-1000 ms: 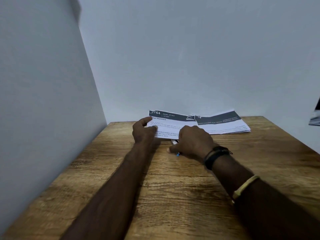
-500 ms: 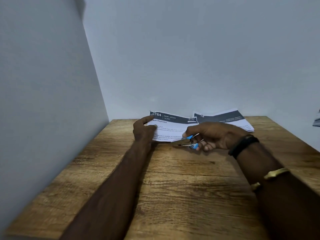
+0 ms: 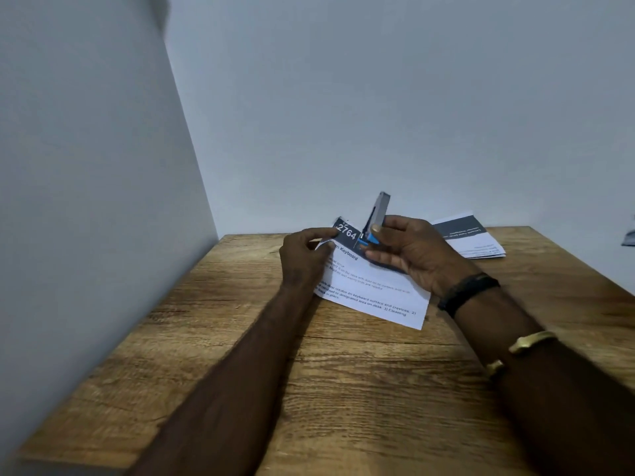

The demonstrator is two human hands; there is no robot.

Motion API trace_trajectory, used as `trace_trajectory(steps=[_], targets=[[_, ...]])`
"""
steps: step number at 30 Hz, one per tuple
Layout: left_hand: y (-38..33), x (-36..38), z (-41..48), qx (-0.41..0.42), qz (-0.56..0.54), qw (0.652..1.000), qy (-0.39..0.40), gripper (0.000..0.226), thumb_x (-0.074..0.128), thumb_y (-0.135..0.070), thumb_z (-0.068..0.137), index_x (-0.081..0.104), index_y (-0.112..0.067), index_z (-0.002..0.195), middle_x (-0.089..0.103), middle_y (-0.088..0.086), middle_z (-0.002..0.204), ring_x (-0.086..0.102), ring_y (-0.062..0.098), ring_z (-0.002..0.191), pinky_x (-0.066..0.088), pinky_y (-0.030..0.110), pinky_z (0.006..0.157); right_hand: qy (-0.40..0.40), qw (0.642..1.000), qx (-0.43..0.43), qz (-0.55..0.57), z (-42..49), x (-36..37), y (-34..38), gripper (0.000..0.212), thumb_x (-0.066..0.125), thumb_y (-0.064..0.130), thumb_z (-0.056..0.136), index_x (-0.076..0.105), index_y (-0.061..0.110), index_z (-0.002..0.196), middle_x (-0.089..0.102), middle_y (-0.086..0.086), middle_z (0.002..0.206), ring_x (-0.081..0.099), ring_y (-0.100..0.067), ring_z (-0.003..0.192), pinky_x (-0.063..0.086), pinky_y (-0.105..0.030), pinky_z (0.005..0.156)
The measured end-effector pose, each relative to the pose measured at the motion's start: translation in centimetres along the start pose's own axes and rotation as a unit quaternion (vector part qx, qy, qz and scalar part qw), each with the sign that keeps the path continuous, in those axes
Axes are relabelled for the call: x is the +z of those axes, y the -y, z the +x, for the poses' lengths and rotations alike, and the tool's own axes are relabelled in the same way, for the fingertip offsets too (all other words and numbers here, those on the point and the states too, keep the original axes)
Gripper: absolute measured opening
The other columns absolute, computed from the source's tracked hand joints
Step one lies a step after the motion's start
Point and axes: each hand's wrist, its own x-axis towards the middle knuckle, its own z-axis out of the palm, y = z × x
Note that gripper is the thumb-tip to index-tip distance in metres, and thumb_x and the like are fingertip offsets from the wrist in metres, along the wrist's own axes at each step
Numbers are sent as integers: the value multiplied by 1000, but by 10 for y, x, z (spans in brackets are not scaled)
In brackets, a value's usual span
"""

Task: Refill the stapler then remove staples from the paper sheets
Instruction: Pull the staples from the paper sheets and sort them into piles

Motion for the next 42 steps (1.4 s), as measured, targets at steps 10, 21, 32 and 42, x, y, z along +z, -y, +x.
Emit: trace_trajectory(steps=[10, 21, 32, 42], targets=[[2, 10, -9, 67, -36, 996, 55, 18, 69, -8, 85, 82, -18, 92, 80, 7, 95, 76, 33, 90, 61, 61, 81, -74, 979, -163, -103, -5, 9, -4, 28, 75, -2, 88, 63, 0, 113, 75, -14, 109, 75, -25, 90, 65, -36, 78], [-1, 14, -13, 95, -28, 993, 69, 18, 67, -2, 86, 82, -11, 90, 80, 8, 93, 76, 30, 89, 61, 58, 82, -77, 963, -206, -157, -7, 14, -3, 39, 75, -7, 85, 66, 7, 121, 75, -15, 115, 73, -31, 106, 63, -43, 87], [-5, 13, -15, 107, -16, 992, 60, 19, 66, 2, 86, 82, -9, 91, 80, 6, 91, 76, 26, 86, 63, 52, 79, -57, 946, -223, -228, -9, 16, -1, 36, 75, -7, 84, 68, 2, 119, 77, -13, 107, 74, -25, 102, 62, -37, 90], [-10, 14, -20, 108, -15, 992, 63, 13, 70, -2, 87, 81, -8, 90, 80, 6, 88, 76, 21, 78, 60, 29, 67, -116, 906, -245, -324, -8, 16, 3, 17, 78, 3, 83, 73, 9, 99, 77, -3, 93, 74, -21, 91, 63, -38, 84]])
